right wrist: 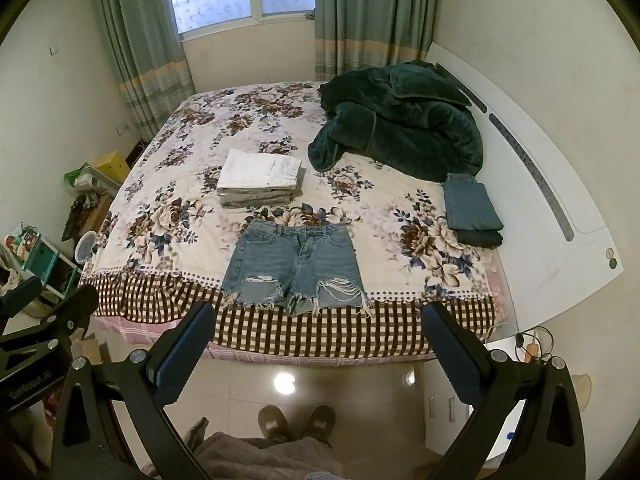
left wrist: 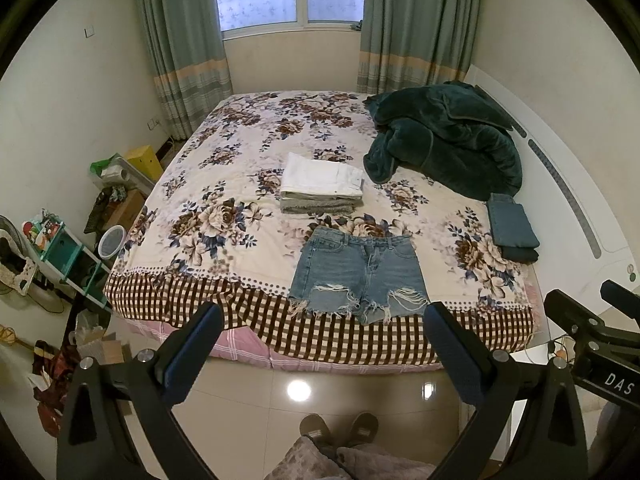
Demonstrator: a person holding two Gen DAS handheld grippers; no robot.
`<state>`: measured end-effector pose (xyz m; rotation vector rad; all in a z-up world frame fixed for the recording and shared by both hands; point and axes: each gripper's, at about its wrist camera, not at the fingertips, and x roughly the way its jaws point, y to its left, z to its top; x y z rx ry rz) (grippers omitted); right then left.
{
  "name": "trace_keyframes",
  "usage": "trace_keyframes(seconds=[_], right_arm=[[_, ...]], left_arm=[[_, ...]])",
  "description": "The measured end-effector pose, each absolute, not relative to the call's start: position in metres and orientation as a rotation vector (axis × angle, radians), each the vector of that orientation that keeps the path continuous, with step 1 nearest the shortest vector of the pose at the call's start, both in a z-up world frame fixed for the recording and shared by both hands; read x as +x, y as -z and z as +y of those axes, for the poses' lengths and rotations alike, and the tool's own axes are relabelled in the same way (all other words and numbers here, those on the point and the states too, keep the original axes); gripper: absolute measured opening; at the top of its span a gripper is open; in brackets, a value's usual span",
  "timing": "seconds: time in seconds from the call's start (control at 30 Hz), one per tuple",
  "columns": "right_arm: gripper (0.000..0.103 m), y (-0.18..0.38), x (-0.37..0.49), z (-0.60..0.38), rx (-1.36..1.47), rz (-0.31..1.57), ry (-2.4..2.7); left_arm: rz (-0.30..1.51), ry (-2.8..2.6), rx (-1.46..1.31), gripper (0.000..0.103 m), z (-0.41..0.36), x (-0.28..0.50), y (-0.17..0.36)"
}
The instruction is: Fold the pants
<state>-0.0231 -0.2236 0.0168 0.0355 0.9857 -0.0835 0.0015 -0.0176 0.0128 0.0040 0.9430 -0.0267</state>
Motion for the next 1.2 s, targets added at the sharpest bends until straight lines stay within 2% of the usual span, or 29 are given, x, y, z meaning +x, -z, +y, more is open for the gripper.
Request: trace_keyframes(seconds=[1.2], right_arm=[[0.103, -0.039, -0.025, -0.218, 0.034, 0.973, 0.076]], left_arm=[[0.918, 0.029, 0.009, 0.102, -0.039, -0.001, -0.030]])
